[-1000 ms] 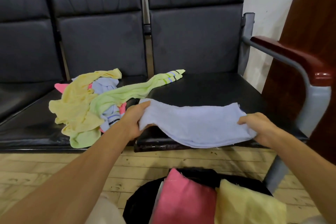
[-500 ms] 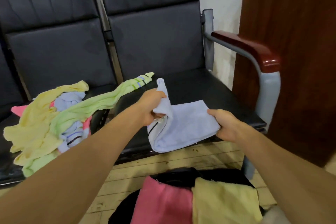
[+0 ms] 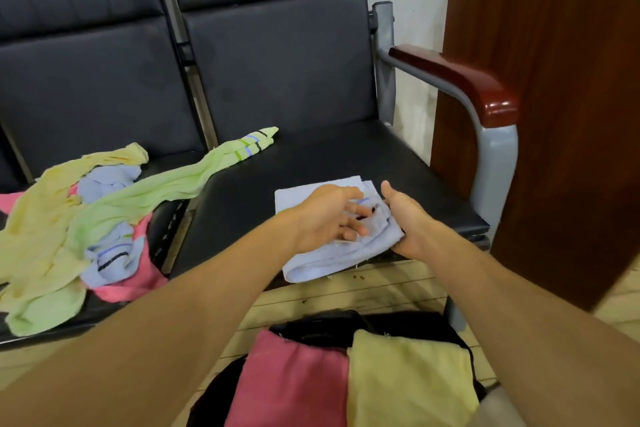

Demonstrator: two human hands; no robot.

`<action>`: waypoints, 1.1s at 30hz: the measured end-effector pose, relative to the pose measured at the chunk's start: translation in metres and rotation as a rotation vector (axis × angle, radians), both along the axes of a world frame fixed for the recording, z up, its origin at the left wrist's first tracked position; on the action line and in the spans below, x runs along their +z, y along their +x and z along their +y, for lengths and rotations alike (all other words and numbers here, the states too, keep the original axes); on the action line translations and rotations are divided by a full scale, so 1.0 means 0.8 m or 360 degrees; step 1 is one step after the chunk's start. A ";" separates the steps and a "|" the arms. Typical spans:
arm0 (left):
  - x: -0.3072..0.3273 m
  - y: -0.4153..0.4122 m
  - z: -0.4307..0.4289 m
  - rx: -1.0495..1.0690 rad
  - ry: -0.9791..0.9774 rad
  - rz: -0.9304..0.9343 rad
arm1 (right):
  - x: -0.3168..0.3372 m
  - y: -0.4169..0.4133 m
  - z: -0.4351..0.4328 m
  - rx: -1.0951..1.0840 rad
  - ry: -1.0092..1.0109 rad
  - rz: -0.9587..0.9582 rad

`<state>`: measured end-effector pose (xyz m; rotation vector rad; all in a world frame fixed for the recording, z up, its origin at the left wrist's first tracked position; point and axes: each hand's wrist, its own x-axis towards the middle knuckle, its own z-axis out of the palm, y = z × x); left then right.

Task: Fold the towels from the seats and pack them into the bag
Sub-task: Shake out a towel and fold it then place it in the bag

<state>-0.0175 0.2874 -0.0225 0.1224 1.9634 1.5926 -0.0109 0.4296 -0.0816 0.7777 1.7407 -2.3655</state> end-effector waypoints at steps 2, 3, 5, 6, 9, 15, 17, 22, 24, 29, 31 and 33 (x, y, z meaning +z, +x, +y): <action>0.000 0.003 -0.022 0.0134 0.0087 0.0146 | 0.001 0.001 -0.007 0.0018 0.0126 0.0058; -0.001 0.006 -0.033 0.0213 0.0076 0.0266 | 0.000 0.002 -0.011 0.0001 0.0224 0.0072; -0.007 0.011 -0.056 0.0347 -0.0006 0.0486 | 0.002 0.003 -0.020 -0.0058 0.0463 0.0049; -0.010 0.015 -0.068 0.0394 -0.0053 0.0560 | 0.003 0.003 -0.025 -0.0081 0.0576 0.0045; -0.025 0.028 -0.096 0.0515 -0.0083 0.0606 | 0.008 0.006 -0.039 -0.0077 0.0829 0.0129; -0.025 0.039 -0.117 0.0872 0.0179 0.0321 | 0.037 0.024 -0.064 0.0133 0.1262 0.0572; -0.020 0.040 -0.119 0.0880 0.0211 0.0201 | 0.050 0.033 -0.071 0.0282 0.1253 0.0626; -0.016 0.037 -0.126 0.0950 0.0311 -0.0003 | 0.075 0.061 -0.090 0.0262 0.0722 0.0627; -0.019 0.047 -0.135 0.0850 0.0371 -0.0215 | 0.080 0.073 -0.099 0.0145 0.0415 0.0579; -0.027 0.093 -0.148 0.0285 0.1003 -0.0860 | 0.069 0.103 -0.110 0.0084 -0.0129 0.0565; -0.038 0.104 -0.150 0.0263 0.1006 -0.0763 | 0.058 0.119 -0.111 0.0118 -0.0215 0.0580; -0.057 0.107 -0.156 0.0373 0.0798 -0.0510 | 0.045 0.137 -0.113 0.0054 -0.0071 0.0521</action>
